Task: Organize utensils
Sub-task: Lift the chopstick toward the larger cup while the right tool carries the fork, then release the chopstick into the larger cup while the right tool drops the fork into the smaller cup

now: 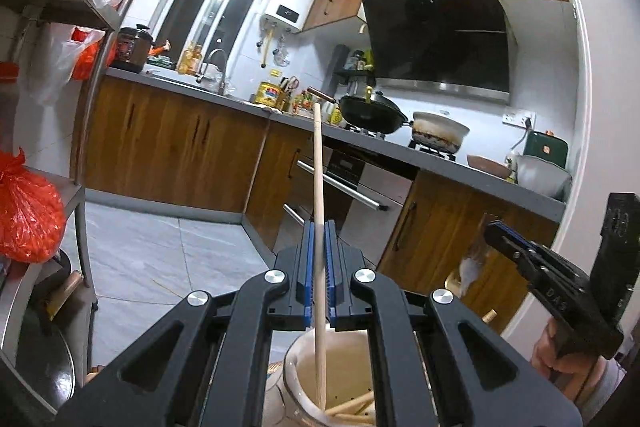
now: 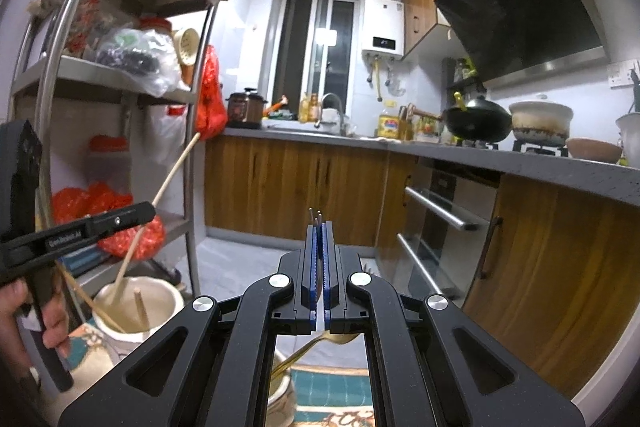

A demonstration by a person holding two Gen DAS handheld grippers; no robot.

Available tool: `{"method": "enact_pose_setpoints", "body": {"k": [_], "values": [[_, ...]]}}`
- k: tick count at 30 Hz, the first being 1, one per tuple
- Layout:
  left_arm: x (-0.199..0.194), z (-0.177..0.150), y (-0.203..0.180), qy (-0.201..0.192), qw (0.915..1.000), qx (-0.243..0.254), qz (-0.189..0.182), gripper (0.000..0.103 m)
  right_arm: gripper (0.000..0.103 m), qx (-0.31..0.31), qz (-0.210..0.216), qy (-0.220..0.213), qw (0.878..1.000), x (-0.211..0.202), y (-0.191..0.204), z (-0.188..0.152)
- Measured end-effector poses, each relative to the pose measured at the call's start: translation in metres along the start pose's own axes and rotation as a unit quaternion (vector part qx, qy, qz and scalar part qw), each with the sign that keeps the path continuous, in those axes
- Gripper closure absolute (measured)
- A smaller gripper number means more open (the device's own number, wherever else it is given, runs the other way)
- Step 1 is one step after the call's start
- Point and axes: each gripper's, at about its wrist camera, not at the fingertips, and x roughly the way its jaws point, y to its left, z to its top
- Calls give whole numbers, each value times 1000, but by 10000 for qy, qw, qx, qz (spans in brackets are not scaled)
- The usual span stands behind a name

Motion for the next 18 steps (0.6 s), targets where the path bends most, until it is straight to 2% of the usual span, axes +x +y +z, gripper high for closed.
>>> {"method": "enact_pose_setpoints", "body": {"k": [7,18], "values": [[-2,-1,5,83,9999,-46,101,98,100,123,268,250,9993,10,-1,-7],[-5,-1,11,132,9994,-74,312,97,100,191,413,525,9976,26,0,-21]]}}
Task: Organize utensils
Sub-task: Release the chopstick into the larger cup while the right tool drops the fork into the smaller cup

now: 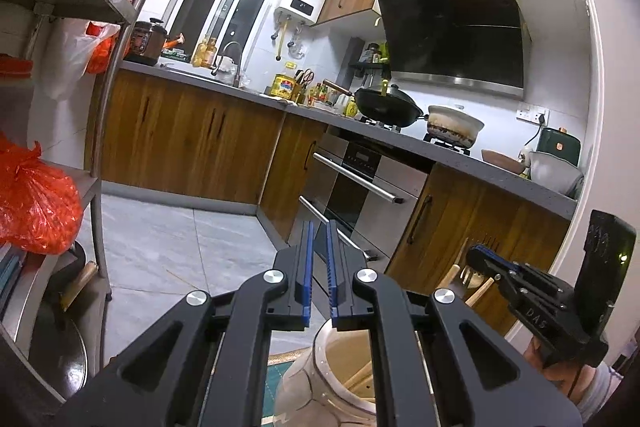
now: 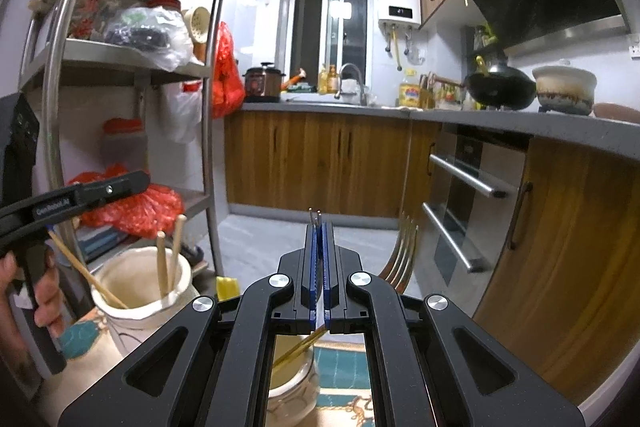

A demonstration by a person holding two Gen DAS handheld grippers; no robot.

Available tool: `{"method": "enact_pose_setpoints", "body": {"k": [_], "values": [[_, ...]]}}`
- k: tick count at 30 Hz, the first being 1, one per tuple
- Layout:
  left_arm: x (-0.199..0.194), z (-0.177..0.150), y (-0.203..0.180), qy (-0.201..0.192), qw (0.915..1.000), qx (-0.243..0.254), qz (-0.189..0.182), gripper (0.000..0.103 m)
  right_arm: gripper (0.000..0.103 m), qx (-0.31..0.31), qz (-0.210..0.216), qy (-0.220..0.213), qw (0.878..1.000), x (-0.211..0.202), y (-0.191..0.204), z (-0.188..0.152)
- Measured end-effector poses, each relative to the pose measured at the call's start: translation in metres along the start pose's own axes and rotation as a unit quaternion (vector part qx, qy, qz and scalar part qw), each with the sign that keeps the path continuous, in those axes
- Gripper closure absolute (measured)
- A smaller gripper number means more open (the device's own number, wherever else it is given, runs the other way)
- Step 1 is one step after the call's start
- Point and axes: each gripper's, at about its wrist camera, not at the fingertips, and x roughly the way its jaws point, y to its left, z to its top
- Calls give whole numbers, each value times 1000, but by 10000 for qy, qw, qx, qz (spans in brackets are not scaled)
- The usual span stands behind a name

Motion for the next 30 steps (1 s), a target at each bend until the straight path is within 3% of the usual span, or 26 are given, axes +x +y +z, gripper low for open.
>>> {"method": "enact_pose_setpoints", "body": {"k": [9,13,15,17,21,26,30], "values": [[0,-2,-3,64,9999,114,63,96,99,-8,-62,141,9999,10,-1,-6],[0,-2,-4,97,9998,137,101,96,92,84,-29,244,9997,15,-5,-8],[-1,-2,-3,91,9998,136,121,93,82,136,9,262,9996,15,-8,-8],[-3,-2,-4,65,9998,143,151,76,75,178,62,216,9996,12,-9,-7],[-6,-2,-8,87,9993,276,246,73,59,214,140,93,9996,4,-11,-2],[-17,0,-11,69,9984,382,399,53,27,346,274,-8,9990,-7,-15,0],[-27,4,-14,7,9976,426,537,45,17,300,416,-134,9986,-17,-11,3]]}}
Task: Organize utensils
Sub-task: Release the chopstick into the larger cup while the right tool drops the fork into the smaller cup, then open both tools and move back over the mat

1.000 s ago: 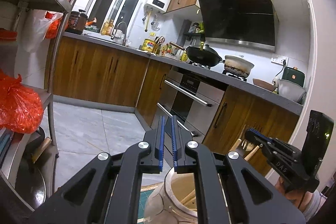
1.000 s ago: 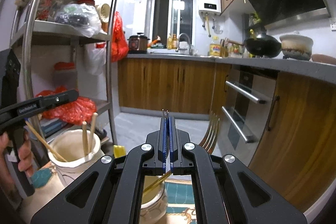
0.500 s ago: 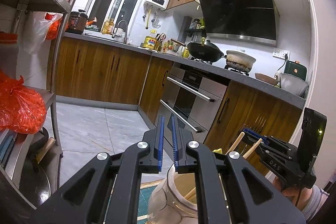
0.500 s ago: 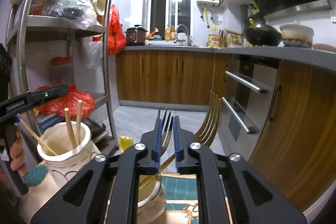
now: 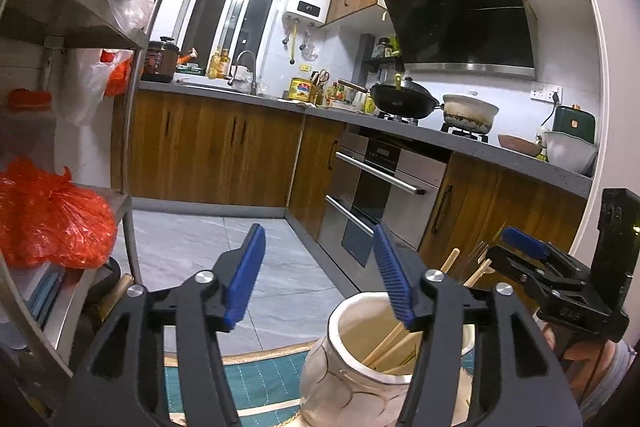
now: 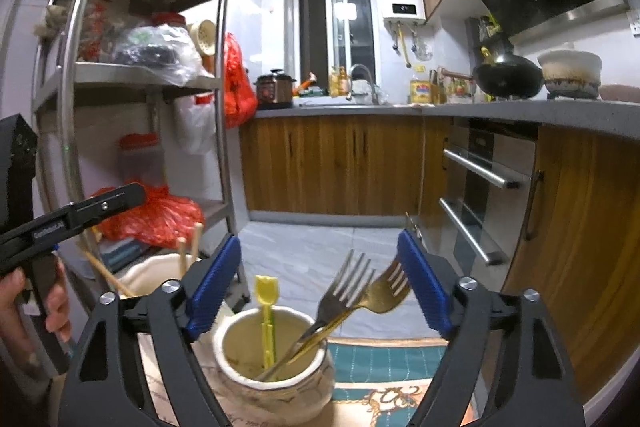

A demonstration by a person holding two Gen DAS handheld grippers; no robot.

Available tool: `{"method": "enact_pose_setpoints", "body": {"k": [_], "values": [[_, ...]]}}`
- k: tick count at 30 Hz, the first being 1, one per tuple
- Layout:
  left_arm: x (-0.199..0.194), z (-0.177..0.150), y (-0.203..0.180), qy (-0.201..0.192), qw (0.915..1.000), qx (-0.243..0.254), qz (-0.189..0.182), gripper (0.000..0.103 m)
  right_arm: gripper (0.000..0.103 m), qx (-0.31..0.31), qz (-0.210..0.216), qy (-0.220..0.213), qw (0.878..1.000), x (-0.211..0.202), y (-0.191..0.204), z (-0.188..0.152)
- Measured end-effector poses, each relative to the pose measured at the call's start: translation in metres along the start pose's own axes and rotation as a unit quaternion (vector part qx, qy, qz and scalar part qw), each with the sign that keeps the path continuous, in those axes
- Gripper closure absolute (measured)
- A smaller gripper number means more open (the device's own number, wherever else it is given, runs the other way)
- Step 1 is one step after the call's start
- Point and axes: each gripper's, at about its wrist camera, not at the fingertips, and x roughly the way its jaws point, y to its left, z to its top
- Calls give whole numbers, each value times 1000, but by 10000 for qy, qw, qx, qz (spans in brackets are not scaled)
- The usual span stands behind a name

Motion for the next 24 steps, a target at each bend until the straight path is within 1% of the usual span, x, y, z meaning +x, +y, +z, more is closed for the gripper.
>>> {"method": "enact_pose_setpoints", "body": {"k": [2,5,9,15,18,22,24], "values": [[-7,2,-1,-42,10000,-15,37,38,14,23,111,-110,9999,-7,0,3],[-17,7,-3,-130,9999,-4,110,31,12,92,325,-333,9989,-20,-2,10],[-28,10,-7,-180,9997,37,168,29,10,295,484,-578,9967,-37,-8,20],[-43,14,-14,-227,9992,166,290,24,8,357,353,-656,9966,-55,-11,26],[-50,15,-18,-249,9989,210,333,18,5,321,280,-626,9971,-61,-13,26],[-61,13,-24,-276,9985,246,408,6,5,335,175,-529,9979,-69,-16,17],[-68,11,-27,-309,9983,236,444,6,5,335,94,-476,9983,-73,-18,13]]}}
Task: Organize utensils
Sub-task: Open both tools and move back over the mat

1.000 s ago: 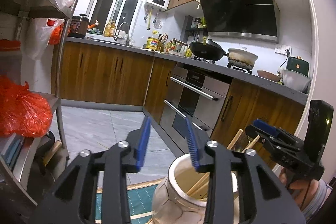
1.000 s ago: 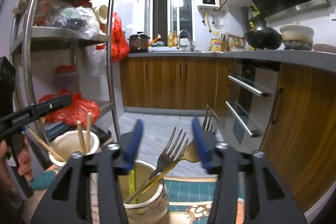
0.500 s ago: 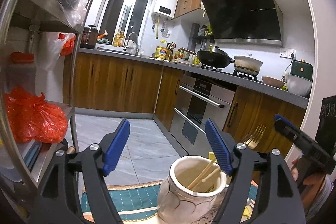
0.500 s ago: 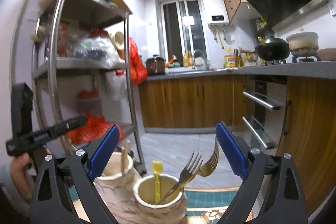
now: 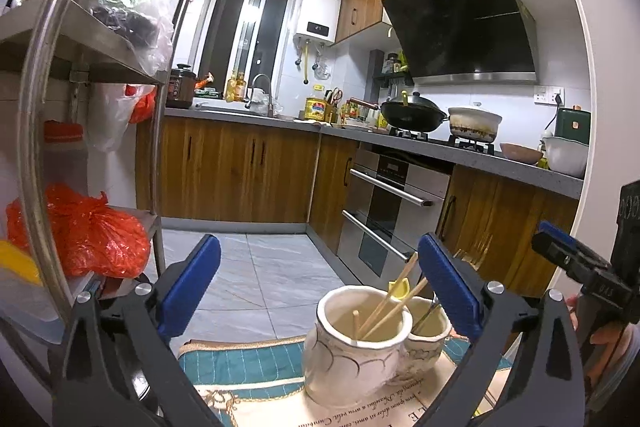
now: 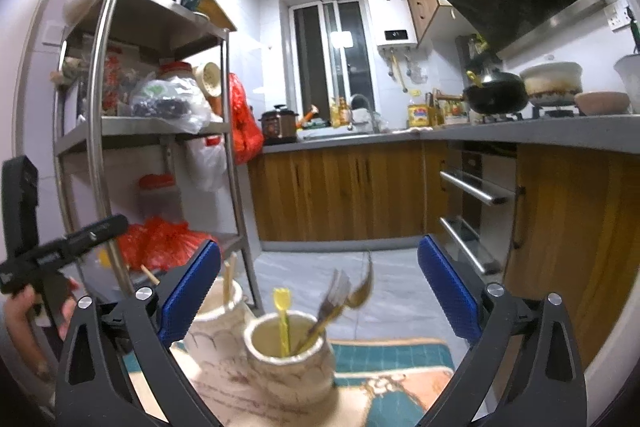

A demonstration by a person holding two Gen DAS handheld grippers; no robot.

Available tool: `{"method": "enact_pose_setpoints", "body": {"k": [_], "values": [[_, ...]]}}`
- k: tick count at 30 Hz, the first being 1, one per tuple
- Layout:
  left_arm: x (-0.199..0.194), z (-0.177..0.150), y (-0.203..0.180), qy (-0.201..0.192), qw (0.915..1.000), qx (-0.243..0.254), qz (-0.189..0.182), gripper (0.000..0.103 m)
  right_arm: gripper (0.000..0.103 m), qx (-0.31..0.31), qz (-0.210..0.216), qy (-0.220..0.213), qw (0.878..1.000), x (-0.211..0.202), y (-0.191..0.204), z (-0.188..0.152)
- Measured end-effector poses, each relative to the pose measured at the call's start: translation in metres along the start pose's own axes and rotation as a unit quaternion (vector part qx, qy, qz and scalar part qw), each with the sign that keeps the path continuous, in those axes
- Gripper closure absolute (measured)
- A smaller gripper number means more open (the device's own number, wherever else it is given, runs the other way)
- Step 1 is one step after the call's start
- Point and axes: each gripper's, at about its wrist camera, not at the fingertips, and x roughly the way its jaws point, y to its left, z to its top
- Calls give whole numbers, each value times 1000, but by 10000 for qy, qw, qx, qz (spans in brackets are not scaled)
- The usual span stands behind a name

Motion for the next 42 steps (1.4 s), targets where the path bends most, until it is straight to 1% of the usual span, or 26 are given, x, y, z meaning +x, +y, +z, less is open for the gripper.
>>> {"method": "enact_pose_setpoints", "body": {"k": [4,13,19,22,25,28,30,32,33,38,42], "values": [[-9,-7,-6,35,10000,10,90,6,5,-16,-215,117,9997,-9,-6,-8],[-16,-35,-31,523,9986,119,24,6,5,162,-550,520,9970,-24,-24,-34],[-24,-54,-45,740,9969,231,130,6,5,219,-681,715,9949,-31,-32,-46],[-24,-64,-51,938,9953,224,108,6,5,173,-753,824,9936,-35,-34,-52],[-24,-75,-61,1145,9927,331,186,6,5,160,-860,920,9919,-38,-37,-55],[-25,-84,-66,1268,9911,365,173,6,5,193,-965,1020,9899,-41,-43,-58],[-24,-88,-70,1372,9896,417,126,6,5,227,-1077,1220,9864,-39,-48,-61],[-22,-93,-76,1477,9872,583,142,6,5,252,-1179,1429,9824,-37,-51,-66],[-21,-93,-76,1488,9868,621,148,6,5,261,-1213,1610,9791,-34,-53,-70],[-16,-99,-80,1640,9838,712,150,6,5,92,-1236,2202,9675,-23,-50,-88],[-11,-103,-80,1782,9811,740,148,6,5,-57,-1154,2474,9620,-16,-42,-97]]}}
